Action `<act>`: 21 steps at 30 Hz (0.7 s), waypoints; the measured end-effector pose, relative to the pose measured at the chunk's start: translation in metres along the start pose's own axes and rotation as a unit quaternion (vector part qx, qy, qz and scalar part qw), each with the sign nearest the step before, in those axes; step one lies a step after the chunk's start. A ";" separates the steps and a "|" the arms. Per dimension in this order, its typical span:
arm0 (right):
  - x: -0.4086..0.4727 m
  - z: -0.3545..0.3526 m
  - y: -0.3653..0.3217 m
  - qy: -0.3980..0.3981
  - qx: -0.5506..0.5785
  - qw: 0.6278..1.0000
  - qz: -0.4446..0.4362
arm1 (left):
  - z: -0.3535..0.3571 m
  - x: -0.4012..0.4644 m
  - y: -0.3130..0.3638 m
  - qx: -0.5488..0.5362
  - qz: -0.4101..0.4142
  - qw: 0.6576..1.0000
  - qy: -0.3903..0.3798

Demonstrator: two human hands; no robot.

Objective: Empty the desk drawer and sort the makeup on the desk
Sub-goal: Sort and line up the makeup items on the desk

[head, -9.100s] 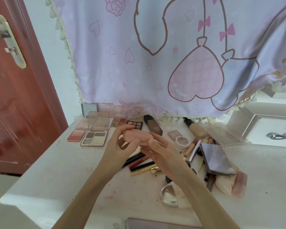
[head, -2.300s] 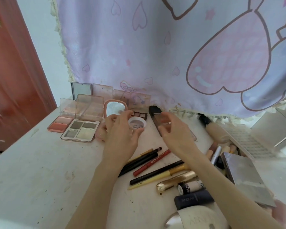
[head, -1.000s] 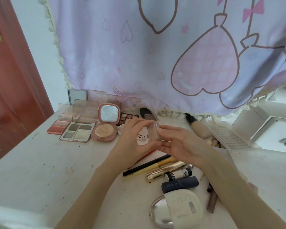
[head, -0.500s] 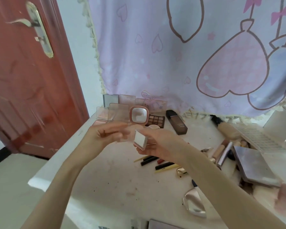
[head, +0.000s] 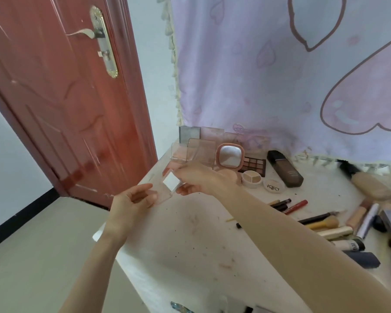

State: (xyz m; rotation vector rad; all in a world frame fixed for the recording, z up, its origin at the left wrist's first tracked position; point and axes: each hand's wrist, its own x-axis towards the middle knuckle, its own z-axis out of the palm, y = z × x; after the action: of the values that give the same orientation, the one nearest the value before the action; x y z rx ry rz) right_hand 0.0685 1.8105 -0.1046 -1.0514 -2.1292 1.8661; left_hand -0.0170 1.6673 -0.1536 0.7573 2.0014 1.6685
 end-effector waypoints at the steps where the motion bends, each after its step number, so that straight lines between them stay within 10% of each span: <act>1: 0.004 0.004 0.000 0.000 -0.017 1.000 -0.009 | 0.000 0.000 -0.001 0.043 0.000 0.999 0.011; 10: 0.041 0.012 -0.006 0.051 -0.122 0.990 -0.046 | 0.006 0.025 -0.010 0.282 0.037 0.958 0.027; 21: 0.030 0.018 0.008 -0.014 0.049 0.998 -0.031 | -0.033 0.062 0.012 0.202 0.064 0.977 -0.022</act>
State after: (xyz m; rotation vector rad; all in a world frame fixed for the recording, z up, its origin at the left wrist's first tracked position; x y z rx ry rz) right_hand 0.0403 1.8120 -0.1266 -0.9331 -2.0371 1.9465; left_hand -0.0836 1.6843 -0.1345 1.0721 2.3353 1.3052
